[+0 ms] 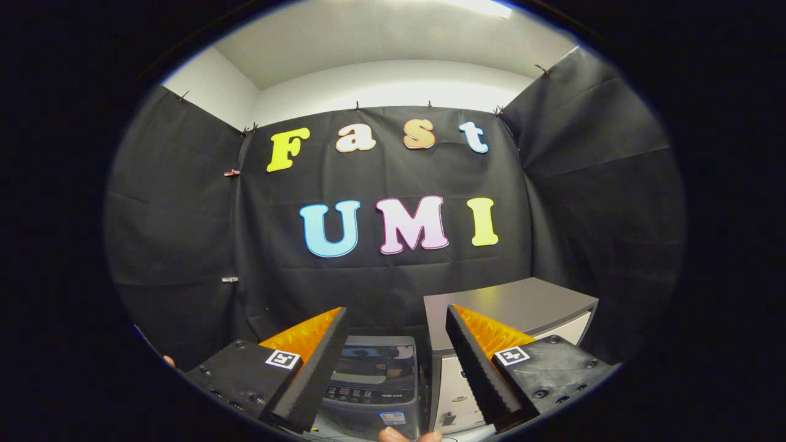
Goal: Put the clothes into the washing machine and then close the washing machine lid.
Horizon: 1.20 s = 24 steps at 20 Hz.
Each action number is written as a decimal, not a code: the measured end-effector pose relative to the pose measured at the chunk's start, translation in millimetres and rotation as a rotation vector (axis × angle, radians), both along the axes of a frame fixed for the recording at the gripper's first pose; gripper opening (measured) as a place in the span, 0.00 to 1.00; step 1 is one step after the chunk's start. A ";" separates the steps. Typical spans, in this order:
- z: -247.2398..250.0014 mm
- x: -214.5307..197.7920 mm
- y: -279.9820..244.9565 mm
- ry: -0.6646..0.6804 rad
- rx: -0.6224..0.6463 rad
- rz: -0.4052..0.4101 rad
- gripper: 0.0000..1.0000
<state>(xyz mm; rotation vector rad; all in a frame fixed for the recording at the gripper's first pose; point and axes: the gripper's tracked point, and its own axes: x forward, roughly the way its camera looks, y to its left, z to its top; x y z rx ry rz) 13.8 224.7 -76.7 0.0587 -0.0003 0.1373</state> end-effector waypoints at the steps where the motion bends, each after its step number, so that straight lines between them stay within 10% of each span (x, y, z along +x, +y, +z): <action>1: 0.1 0.7 -2.0 -0.002 -0.001 -0.005 0.99; 24: -2.6 1.8 0.2 0.003 0.011 -0.018 0.99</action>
